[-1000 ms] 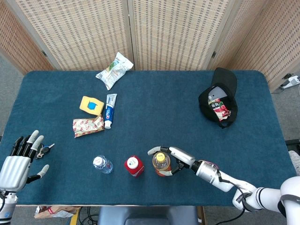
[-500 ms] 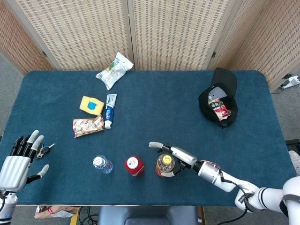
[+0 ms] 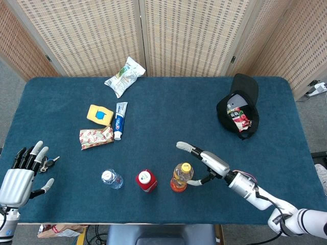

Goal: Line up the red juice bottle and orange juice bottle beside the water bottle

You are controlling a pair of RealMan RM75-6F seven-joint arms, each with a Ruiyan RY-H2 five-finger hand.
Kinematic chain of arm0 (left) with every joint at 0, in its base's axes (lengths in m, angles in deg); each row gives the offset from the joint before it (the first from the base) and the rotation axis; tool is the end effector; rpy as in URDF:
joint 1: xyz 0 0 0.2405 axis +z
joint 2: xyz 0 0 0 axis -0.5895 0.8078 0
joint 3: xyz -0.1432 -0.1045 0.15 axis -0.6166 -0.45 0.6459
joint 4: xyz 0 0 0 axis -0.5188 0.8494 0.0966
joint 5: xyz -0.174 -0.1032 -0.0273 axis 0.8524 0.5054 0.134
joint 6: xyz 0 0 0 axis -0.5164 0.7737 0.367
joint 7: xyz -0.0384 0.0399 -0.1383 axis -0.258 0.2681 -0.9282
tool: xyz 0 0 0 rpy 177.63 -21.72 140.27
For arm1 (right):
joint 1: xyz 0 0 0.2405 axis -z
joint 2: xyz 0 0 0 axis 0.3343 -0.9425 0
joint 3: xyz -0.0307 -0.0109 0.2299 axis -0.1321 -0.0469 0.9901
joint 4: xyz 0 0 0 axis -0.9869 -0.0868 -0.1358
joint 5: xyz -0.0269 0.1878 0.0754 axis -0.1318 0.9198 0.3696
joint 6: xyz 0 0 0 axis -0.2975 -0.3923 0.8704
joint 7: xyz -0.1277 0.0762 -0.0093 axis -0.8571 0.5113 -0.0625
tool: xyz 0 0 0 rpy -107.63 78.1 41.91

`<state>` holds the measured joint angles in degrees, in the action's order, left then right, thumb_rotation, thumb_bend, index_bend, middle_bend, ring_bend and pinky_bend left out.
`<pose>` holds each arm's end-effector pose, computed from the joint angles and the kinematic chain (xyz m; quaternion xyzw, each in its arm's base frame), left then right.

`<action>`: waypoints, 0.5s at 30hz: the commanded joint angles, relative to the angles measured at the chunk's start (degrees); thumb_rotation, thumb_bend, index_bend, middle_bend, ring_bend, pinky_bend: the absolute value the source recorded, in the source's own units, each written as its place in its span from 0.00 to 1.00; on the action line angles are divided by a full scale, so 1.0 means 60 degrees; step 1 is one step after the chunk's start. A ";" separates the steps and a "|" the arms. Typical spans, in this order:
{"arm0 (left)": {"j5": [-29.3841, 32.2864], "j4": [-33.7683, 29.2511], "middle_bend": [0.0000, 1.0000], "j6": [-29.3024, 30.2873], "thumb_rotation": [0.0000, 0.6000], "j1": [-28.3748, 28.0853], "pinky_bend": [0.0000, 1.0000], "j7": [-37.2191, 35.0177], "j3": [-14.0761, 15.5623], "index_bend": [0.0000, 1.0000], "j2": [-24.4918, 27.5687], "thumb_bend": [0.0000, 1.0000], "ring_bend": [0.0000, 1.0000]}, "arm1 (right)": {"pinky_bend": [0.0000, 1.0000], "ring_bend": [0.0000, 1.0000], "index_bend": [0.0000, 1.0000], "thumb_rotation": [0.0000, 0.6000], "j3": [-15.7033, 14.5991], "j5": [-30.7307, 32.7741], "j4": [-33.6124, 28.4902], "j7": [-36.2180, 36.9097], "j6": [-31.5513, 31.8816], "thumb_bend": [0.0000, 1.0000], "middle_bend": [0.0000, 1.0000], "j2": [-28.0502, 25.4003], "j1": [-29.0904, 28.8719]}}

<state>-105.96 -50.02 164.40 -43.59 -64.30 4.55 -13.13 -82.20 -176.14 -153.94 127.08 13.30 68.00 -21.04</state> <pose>-0.2501 0.1927 0.1511 -0.6365 -0.3202 -0.3933 0.5811 -0.1568 -0.2758 0.0346 0.6382 -0.5765 0.5043 0.0773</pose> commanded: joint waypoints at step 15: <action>0.0125 0.0418 0.00 -0.0236 1.00 -0.0150 0.00 -0.0278 -0.0033 0.00 -0.0276 0.22 0.00 | 0.08 0.00 0.00 1.00 0.0326 0.2161 -0.1613 -0.5999 0.0484 0.26 0.10 -0.2394 0.1869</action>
<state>-105.24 -47.55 163.01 -44.48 -65.94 4.34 -14.74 -80.88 -165.40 -163.10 98.14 15.41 54.26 -12.06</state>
